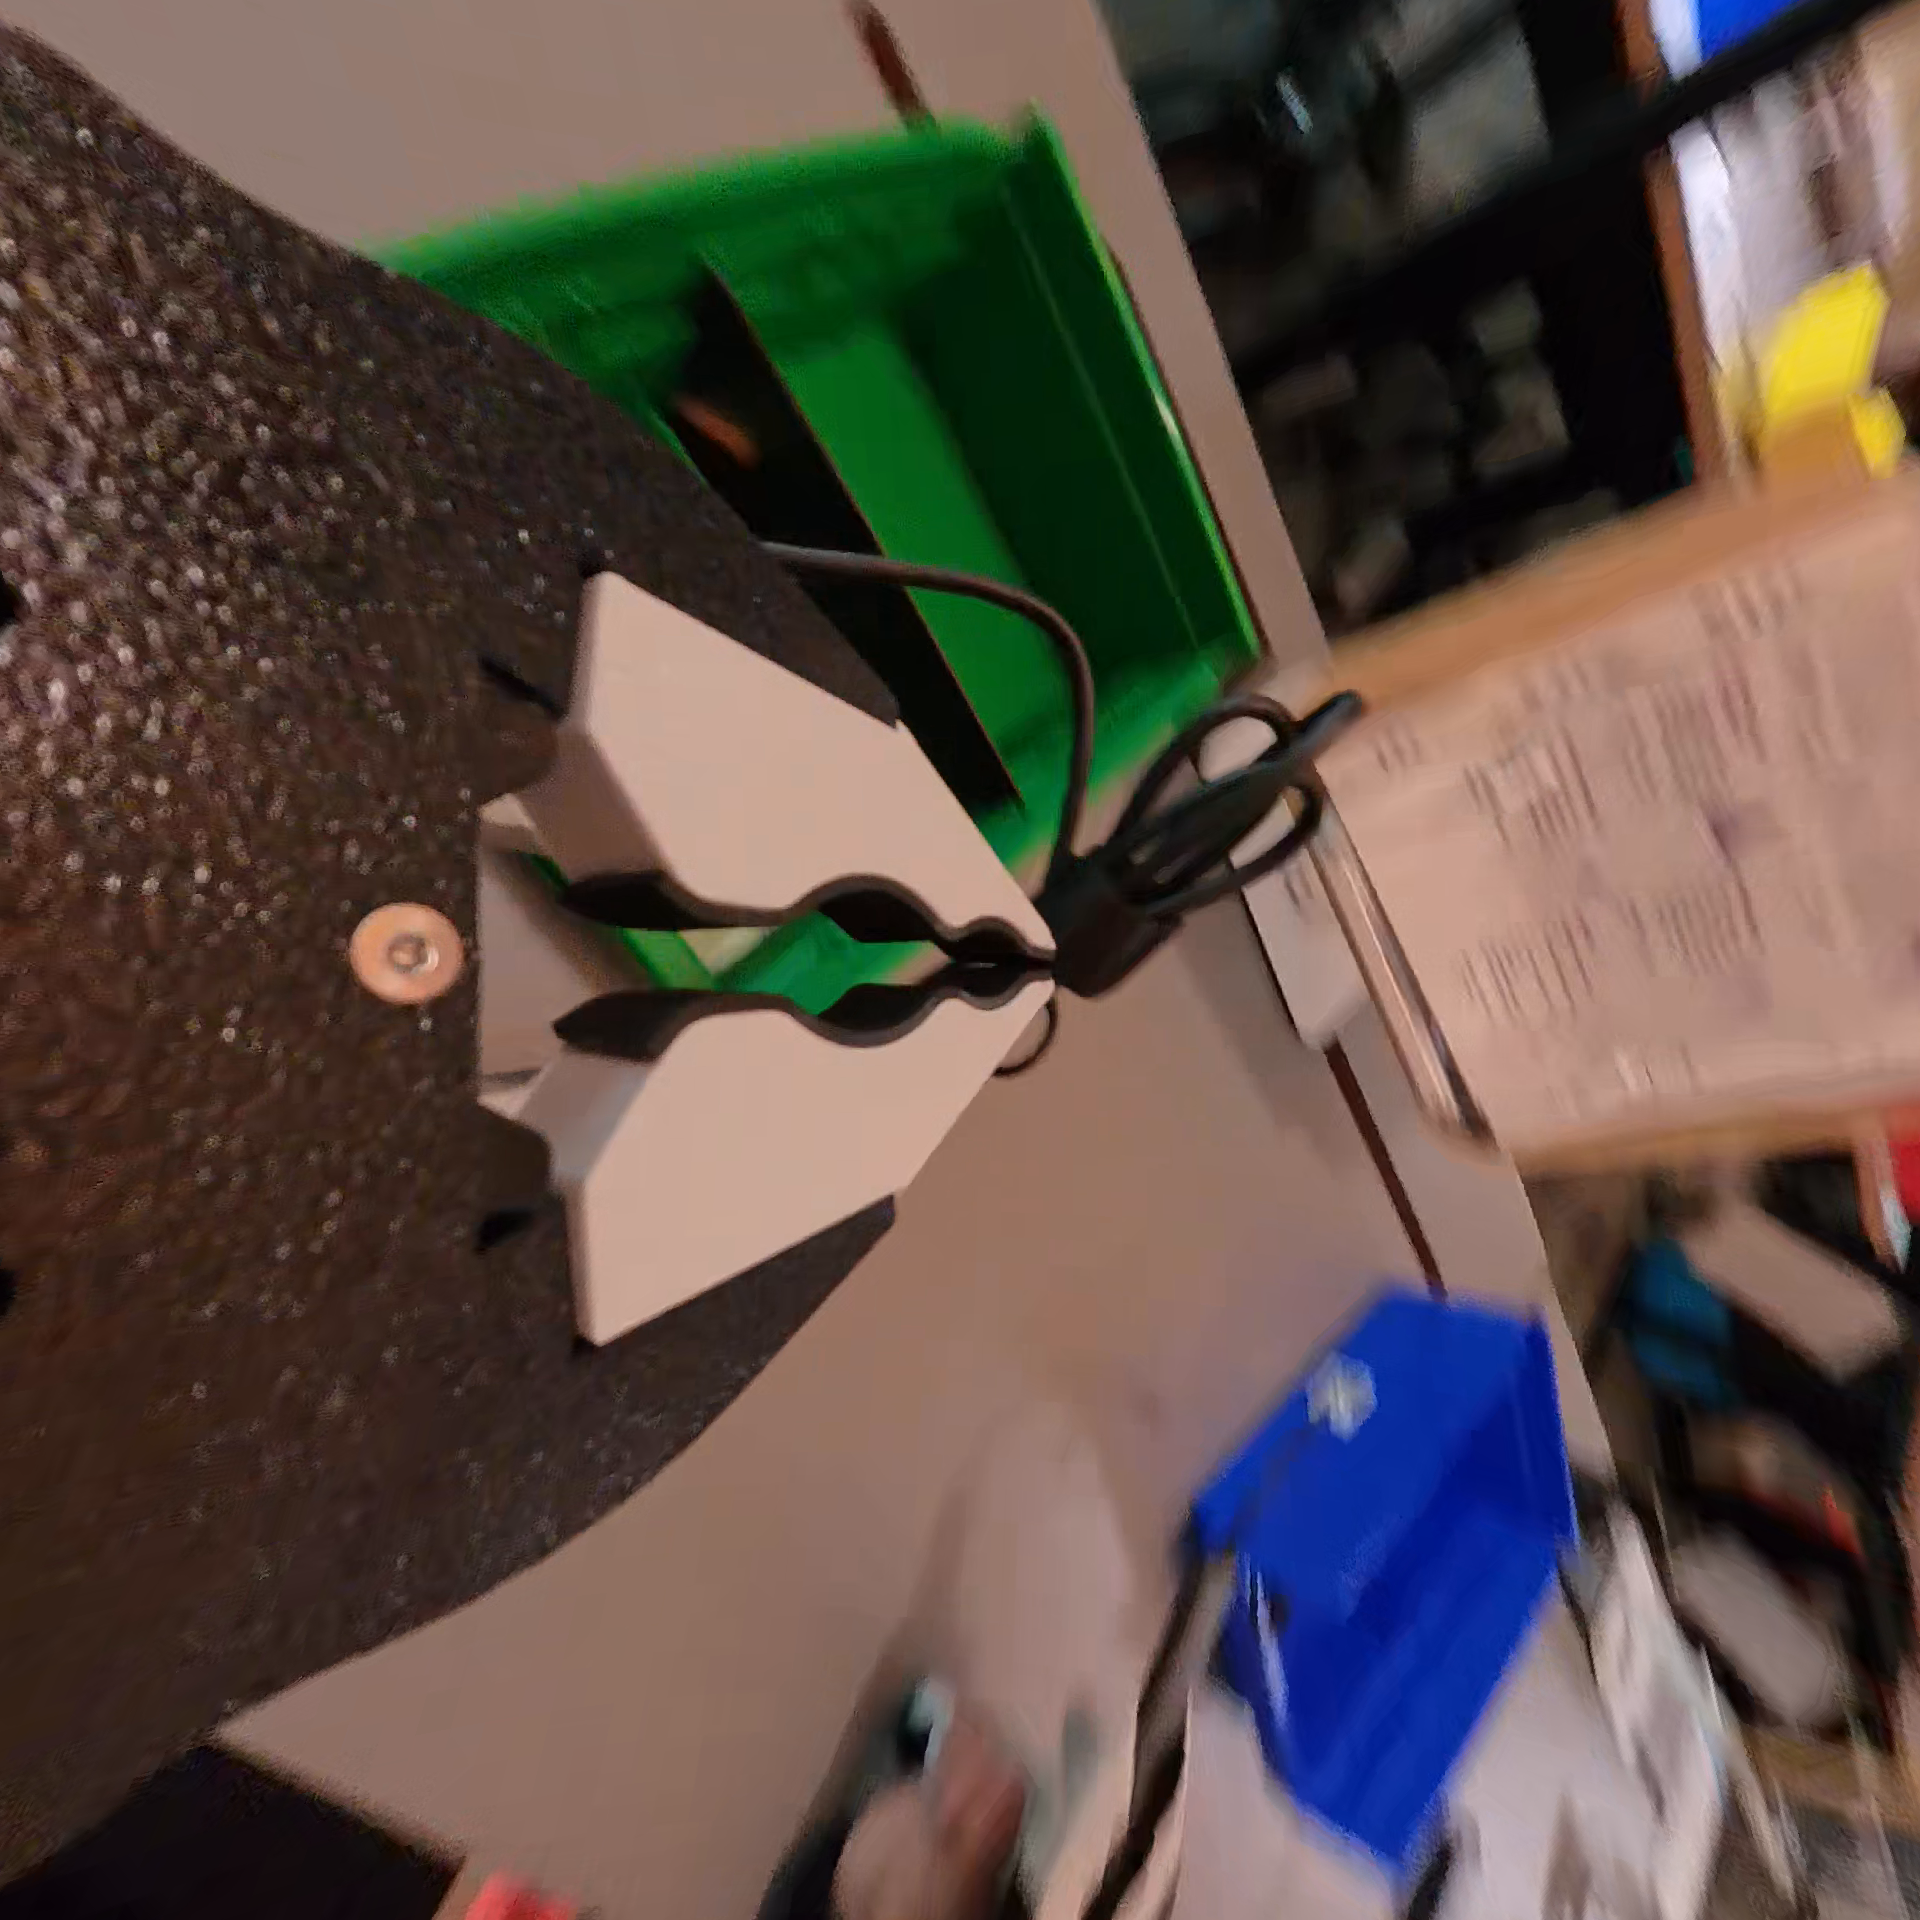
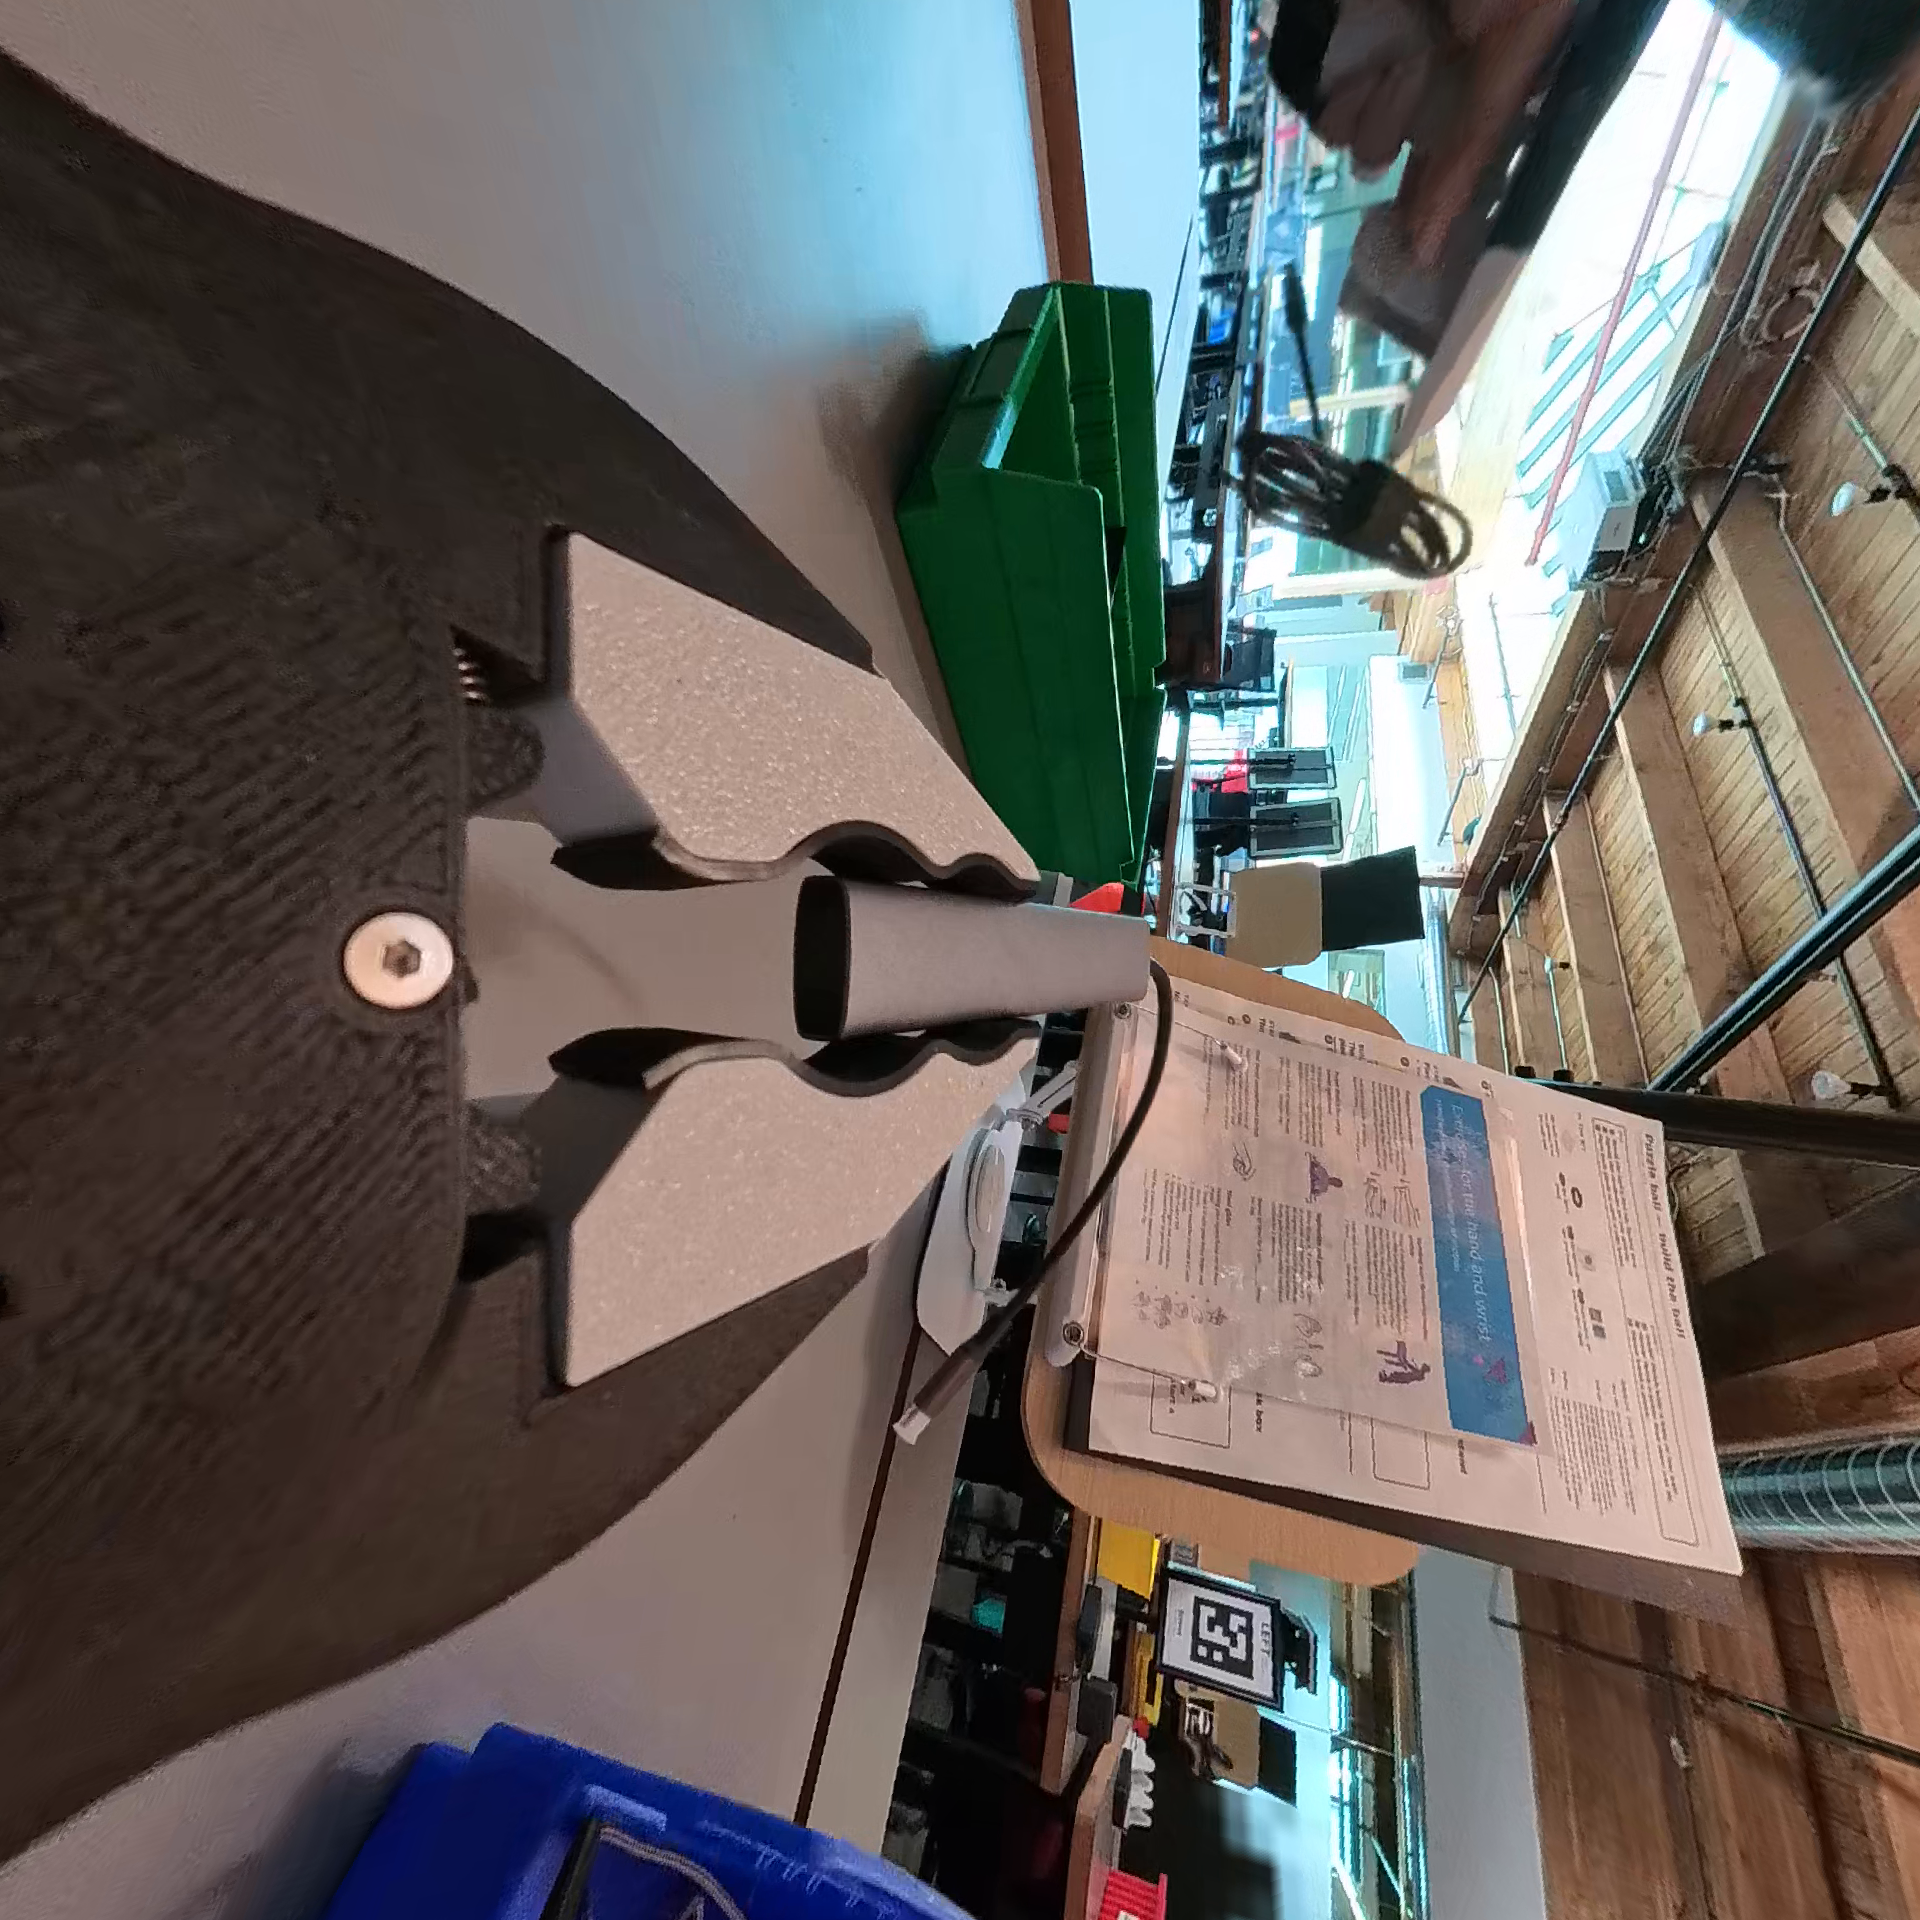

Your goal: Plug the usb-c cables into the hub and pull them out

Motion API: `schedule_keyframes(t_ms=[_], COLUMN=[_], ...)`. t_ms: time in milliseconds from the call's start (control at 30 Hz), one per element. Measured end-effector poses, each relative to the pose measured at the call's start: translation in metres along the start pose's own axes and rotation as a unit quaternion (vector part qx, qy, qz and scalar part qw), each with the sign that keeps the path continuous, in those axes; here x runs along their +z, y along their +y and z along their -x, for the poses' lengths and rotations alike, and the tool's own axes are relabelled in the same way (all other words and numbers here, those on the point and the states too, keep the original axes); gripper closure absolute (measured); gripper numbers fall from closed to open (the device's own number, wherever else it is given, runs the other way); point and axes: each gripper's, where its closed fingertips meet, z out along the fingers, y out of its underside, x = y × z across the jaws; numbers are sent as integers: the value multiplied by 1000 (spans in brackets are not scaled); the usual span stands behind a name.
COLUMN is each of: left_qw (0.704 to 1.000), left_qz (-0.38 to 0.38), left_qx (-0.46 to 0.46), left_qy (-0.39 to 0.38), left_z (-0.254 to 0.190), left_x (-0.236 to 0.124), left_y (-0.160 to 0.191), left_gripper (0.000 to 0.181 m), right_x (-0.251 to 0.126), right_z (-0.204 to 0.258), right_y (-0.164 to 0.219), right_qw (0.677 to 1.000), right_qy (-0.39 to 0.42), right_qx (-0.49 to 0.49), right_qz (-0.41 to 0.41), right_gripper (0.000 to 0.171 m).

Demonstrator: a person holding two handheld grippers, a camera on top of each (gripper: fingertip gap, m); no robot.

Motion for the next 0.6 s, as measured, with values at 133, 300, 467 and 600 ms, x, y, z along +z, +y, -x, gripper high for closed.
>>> schedule_keyframes(t_ms=[133,300,467,600], left_qw=[975,964,979,976], left_qz=[-77,19,48,186], left_qx=[96,166,119,97], left_qy=[184,207,158,63], left_z=[-106,-162,-144,-104], left_x=[3,48,62,66], left_y=[-20,40,57,114], left_gripper=[181,181,181,164], right_x=[-2,-5,-4,-4], right_z=[-10,-17,-13,-13], right_y=[-2,-4,-3,-2], right_qw=[1000,999,1000,1000], right_qy=[19,30,22,22], right_qx=[15,26,14,17], right_qz=[-9,-15,-10,-9], right_gripper=[149,149,149,149])
